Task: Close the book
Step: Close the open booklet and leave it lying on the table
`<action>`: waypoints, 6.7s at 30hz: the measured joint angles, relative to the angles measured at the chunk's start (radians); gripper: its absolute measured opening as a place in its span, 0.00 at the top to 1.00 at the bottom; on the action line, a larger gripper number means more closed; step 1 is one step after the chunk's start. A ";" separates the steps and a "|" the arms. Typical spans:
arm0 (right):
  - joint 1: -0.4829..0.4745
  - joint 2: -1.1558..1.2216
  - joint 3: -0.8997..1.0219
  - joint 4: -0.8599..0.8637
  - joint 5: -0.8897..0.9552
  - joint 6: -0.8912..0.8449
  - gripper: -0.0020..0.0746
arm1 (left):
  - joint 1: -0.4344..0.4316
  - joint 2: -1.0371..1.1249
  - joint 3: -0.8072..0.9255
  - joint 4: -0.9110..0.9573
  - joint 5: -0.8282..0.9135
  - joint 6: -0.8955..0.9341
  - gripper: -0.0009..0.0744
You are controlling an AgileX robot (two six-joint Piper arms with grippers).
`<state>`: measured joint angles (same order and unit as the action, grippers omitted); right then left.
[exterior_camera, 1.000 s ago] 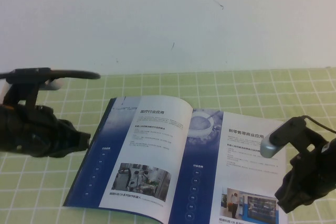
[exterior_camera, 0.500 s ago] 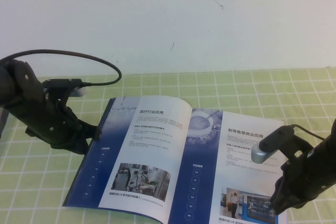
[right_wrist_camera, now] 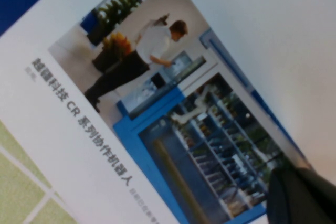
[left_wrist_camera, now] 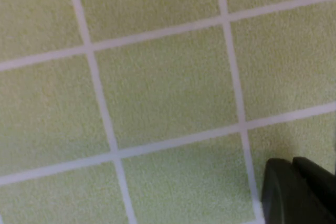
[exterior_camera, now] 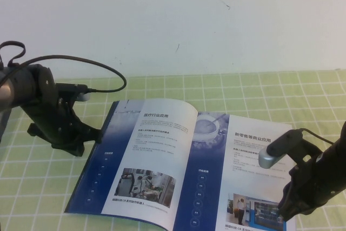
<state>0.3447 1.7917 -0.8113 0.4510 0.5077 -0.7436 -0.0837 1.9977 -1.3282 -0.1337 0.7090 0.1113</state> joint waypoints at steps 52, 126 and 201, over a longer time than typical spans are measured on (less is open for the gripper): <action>0.000 0.000 0.000 0.000 -0.008 0.000 0.98 | -0.204 0.040 -0.046 0.414 0.086 -0.311 0.99; -0.010 -1.318 0.397 -0.568 0.106 0.590 0.98 | -0.170 -1.319 0.852 0.200 -0.435 -0.071 0.99; -0.010 -1.375 0.462 -0.469 0.154 0.592 0.98 | 0.026 -2.010 1.342 0.101 -0.372 -0.129 0.99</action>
<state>0.3345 0.4163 -0.3490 -0.0180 0.6612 -0.1515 -0.0579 -0.0126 0.0135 -0.0331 0.3371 -0.0175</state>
